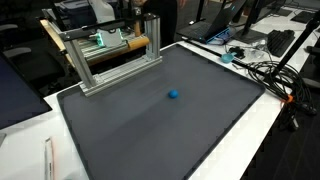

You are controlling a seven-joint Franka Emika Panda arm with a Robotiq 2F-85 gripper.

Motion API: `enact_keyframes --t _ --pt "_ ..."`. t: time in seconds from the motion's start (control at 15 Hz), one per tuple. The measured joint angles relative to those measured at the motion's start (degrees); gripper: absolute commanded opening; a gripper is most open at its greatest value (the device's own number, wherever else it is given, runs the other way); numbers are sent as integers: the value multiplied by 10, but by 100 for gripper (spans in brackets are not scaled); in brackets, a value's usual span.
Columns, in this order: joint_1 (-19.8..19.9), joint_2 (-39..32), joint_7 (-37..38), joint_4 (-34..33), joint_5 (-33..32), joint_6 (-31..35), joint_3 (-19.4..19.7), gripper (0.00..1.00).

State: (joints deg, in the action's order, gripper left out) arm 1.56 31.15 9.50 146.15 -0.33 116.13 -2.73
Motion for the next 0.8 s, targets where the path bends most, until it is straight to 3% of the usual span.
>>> enact_keyframes --t 0.8 --pt "0 0 0 8 -4 12 0 100"
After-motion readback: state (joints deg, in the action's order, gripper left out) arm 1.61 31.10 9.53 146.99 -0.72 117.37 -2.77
